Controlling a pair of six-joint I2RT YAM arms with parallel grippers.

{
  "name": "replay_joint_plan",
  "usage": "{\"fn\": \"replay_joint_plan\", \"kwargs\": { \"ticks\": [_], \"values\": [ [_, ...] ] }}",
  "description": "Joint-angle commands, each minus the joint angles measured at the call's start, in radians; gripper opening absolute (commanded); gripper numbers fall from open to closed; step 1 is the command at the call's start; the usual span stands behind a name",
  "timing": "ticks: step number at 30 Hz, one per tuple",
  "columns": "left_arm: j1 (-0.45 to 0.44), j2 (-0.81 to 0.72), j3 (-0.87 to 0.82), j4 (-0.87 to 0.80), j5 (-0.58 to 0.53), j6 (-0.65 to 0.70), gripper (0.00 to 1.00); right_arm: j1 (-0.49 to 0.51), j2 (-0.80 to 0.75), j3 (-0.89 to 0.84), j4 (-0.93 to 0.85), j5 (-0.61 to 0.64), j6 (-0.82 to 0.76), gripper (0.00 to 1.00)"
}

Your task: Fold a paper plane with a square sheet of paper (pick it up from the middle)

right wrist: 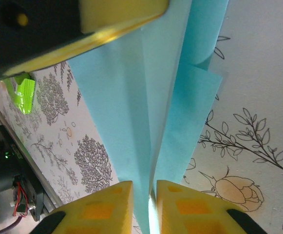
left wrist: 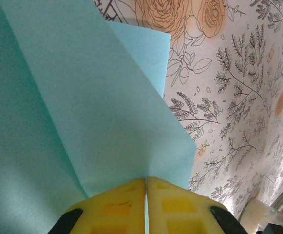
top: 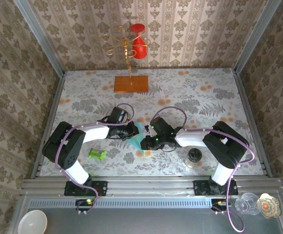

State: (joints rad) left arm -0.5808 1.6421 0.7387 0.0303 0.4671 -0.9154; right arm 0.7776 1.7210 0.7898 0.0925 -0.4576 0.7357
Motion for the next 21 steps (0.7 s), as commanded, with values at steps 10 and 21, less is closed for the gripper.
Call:
{"fn": "replay_joint_plan", "kwargs": {
  "ticks": [10, 21],
  "values": [
    [0.007, -0.015, -0.024, -0.023, -0.014, -0.010, 0.12, 0.011, 0.037, -0.005, -0.025, -0.025, -0.006, 0.14],
    [0.008, -0.016, -0.035, -0.023, -0.019, -0.013, 0.12, 0.014, 0.073, 0.010, -0.040, -0.017, -0.009, 0.14]
  ]
}}
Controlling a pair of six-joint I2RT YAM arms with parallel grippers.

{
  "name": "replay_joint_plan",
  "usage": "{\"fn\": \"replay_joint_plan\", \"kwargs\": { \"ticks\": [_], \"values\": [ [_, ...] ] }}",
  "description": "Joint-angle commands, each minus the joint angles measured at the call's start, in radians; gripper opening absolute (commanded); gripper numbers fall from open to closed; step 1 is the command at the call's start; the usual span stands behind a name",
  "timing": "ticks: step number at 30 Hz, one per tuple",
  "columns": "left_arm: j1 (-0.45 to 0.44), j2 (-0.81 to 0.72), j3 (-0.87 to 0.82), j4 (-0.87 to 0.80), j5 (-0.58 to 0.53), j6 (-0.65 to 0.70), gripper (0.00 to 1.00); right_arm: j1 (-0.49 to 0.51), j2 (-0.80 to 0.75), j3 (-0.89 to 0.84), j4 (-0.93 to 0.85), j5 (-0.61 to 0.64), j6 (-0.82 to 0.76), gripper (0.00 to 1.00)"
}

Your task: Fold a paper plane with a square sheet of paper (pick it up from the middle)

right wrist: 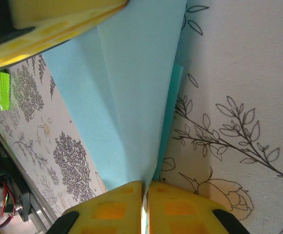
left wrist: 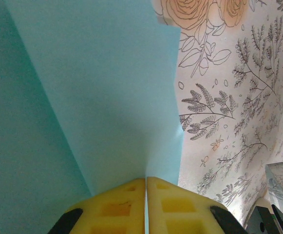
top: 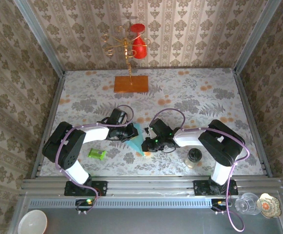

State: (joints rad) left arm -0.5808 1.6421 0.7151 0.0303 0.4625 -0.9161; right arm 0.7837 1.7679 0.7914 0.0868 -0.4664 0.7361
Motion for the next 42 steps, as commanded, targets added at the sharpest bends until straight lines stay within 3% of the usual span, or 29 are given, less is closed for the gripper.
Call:
{"fn": "replay_joint_plan", "kwargs": {
  "ticks": [1, 11, 27, 35, 38, 42],
  "values": [
    [0.009, -0.016, -0.012, -0.023, -0.013, -0.012, 0.12, 0.007, 0.015, 0.007, -0.036, -0.008, -0.009, 0.15],
    [0.009, -0.025, -0.016, -0.026, -0.016, -0.010, 0.12, 0.009, -0.076, -0.035, -0.055, -0.027, -0.007, 0.22],
    [0.010, -0.040, -0.026, -0.028, -0.020, -0.013, 0.11, 0.016, -0.004, -0.011, -0.060, -0.034, -0.017, 0.14],
    [0.016, -0.053, -0.029, -0.037, -0.026, -0.012, 0.11, -0.019, -0.164, -0.061, -0.075, 0.093, -0.011, 0.27],
    [0.018, -0.053, -0.031, -0.034, -0.025, -0.013, 0.11, -0.031, -0.209, -0.076, -0.071, 0.121, -0.014, 0.27],
    [0.018, -0.050, -0.031, -0.032, -0.023, -0.012, 0.11, -0.030, -0.191, -0.052, -0.050, 0.061, -0.025, 0.24]
  ]
}}
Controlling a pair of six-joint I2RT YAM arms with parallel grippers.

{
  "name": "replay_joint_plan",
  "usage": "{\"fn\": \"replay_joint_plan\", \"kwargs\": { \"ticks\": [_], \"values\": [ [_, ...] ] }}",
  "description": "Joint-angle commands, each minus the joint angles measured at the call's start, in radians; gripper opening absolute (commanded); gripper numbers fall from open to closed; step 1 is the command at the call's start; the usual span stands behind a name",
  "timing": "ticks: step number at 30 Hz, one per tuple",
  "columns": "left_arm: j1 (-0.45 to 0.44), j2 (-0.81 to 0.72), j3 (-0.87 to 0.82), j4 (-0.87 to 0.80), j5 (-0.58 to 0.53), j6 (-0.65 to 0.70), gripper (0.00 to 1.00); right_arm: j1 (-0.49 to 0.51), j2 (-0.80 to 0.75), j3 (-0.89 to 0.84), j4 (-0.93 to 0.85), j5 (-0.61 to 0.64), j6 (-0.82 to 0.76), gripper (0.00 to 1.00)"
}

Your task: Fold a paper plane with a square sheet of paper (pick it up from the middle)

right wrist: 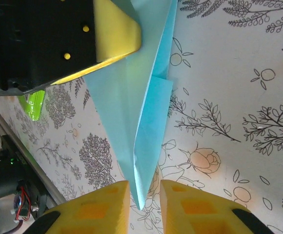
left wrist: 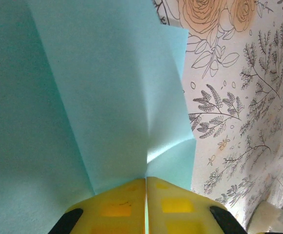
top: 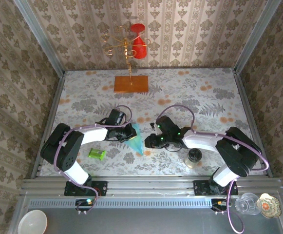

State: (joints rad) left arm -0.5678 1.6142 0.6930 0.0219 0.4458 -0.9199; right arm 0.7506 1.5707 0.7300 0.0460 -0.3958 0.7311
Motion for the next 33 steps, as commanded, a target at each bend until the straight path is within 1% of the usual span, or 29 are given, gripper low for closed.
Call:
{"fn": "replay_joint_plan", "kwargs": {
  "ticks": [1, 8, 14, 20, 33],
  "values": [
    [0.006, -0.022, -0.009, -0.022, -0.007, -0.008, 0.11, 0.007, 0.017, 0.018, 0.002, -0.030, -0.021, 0.23],
    [0.006, -0.022, -0.016, -0.020, -0.008, -0.010, 0.11, 0.051, 0.097, 0.085, 0.057, -0.094, -0.016, 0.18],
    [0.006, -0.022, -0.026, -0.017, -0.012, -0.012, 0.11, 0.065, 0.157, 0.120, 0.078, -0.120, -0.007, 0.17],
    [0.006, -0.020, -0.031, -0.018, -0.017, -0.012, 0.11, 0.067, 0.210, 0.137, 0.085, -0.121, 0.002, 0.17],
    [0.008, -0.007, -0.045, -0.004, -0.020, -0.013, 0.10, 0.066, 0.251, 0.135, 0.071, -0.121, 0.001, 0.17]
  ]
}}
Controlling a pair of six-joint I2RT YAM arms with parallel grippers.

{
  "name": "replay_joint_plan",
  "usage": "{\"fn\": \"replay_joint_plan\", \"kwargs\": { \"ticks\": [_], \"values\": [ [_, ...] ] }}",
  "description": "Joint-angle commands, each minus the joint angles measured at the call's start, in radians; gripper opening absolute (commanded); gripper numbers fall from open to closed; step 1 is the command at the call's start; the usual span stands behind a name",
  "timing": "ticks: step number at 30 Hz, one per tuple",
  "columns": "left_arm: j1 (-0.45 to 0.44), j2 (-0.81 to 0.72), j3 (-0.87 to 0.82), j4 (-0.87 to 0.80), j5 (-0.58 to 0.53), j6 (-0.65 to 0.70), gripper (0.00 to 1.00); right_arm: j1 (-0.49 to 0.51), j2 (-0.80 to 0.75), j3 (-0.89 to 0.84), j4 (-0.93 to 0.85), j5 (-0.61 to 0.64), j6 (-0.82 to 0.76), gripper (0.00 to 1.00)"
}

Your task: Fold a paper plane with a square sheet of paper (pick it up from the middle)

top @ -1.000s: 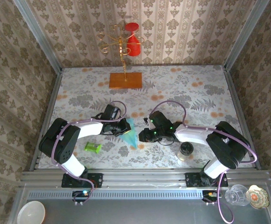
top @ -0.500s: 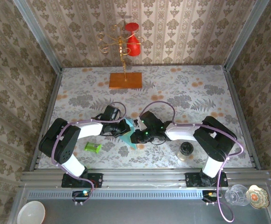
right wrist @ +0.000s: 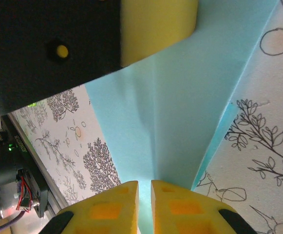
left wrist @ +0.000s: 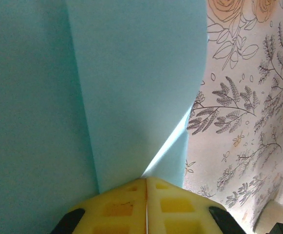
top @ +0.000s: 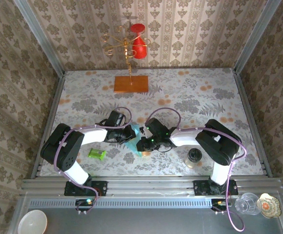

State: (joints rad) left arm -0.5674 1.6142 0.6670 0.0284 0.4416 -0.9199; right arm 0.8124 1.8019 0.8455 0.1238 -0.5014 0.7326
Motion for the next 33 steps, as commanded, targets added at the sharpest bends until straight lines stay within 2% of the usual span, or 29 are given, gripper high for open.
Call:
{"fn": "replay_joint_plan", "kwargs": {
  "ticks": [1, 9, 17, 19, 33],
  "values": [
    [0.008, -0.007, -0.021, -0.009, -0.016, -0.015, 0.10, 0.005, 0.023, 0.019, -0.006, -0.017, -0.001, 0.17],
    [0.008, -0.007, -0.030, -0.006, -0.018, -0.016, 0.10, 0.004, -0.016, 0.012, -0.001, -0.003, -0.002, 0.17],
    [0.013, -0.029, -0.033, -0.002, -0.022, -0.025, 0.10, -0.006, -0.165, -0.066, -0.040, 0.198, 0.008, 0.35],
    [0.014, -0.038, -0.035, 0.001, -0.022, -0.029, 0.11, -0.010, -0.175, -0.082, -0.040, 0.224, 0.020, 0.36],
    [0.015, -0.106, -0.042, -0.016, -0.027, -0.037, 0.16, -0.001, -0.095, -0.029, -0.014, 0.105, 0.022, 0.35]
  ]
}}
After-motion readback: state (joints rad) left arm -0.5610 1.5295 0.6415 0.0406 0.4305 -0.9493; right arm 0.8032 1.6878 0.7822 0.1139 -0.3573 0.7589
